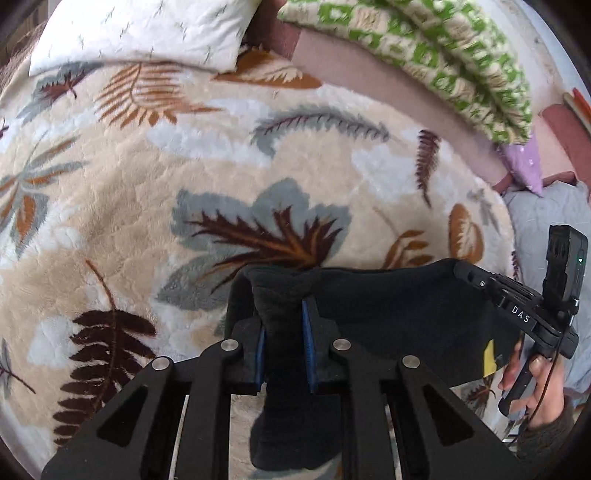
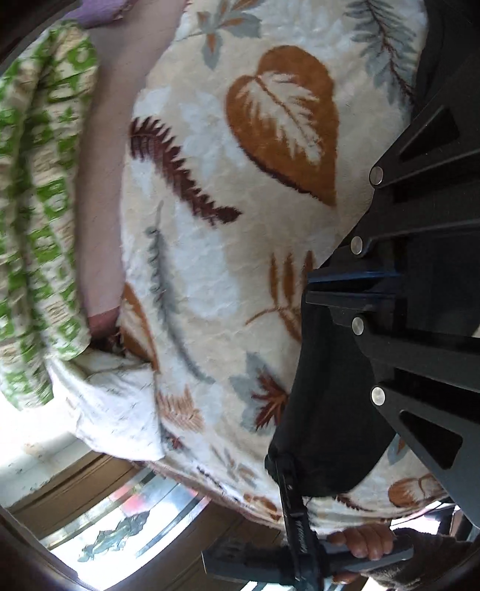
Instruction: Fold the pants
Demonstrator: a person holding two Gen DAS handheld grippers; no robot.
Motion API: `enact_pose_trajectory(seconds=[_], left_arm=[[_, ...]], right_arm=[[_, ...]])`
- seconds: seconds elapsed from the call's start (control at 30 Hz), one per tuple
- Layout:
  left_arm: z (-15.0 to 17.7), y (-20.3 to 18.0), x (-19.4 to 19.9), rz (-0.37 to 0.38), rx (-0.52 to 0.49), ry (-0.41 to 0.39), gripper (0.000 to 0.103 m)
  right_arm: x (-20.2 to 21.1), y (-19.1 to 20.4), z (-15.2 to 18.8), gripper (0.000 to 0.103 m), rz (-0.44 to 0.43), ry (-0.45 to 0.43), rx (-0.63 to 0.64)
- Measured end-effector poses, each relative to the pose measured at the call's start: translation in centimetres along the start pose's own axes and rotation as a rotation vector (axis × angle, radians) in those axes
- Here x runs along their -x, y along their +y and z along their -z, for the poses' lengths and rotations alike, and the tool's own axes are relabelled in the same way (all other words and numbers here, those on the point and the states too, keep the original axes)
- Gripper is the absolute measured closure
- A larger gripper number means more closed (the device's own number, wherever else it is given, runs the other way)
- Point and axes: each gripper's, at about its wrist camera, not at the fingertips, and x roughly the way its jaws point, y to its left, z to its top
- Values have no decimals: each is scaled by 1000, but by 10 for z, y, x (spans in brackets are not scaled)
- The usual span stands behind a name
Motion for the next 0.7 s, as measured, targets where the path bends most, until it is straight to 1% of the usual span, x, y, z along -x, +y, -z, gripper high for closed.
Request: enact_pose_trajectory(seconds=[0.07,0.13,0.17,0.2,0.23,0.3,0.33,0.37,0.4,0.47,0.57,0.63,0.67,0.7], left_arm=[[-5,7,-8,24,36,34,88],[-8,17,-3,88,86,39,85],[-10,24,2,134,106,39,84],[-11,30,7,163,120,38,83],[-12,36,14,170,132,29,83],[-8,48,27,179,154,15,78],[-5,54,32,195,165,21,70],[0,60,37,218,177,24,64],[6,64,40,232,186,25,62],[20,71,43,257,197,30,60],[38,73,40,318,190,63,60],[45,72,37,320,176,71,60],[47,70,39,316,167,75,60],[49,68,40,316,155,81,60]], right_arm=[[-17,-4,5,99,12,9,-22],[-31,-4,8,98,29,17,-38],[-34,-4,8,92,40,19,-39],[-35,-4,8,91,46,21,-43],[-33,-4,8,91,41,11,-54],[-14,-7,7,86,0,-51,-89],[1,-8,8,82,-18,-109,-118],[11,-7,9,73,-30,-137,-134],[22,-4,13,69,-70,-156,-145],[32,11,22,69,-143,-140,-121],[31,45,40,69,-205,-94,-55],[24,71,54,68,-260,-56,-10],[19,90,62,65,-269,-33,35],[14,103,66,63,-259,-20,72]])
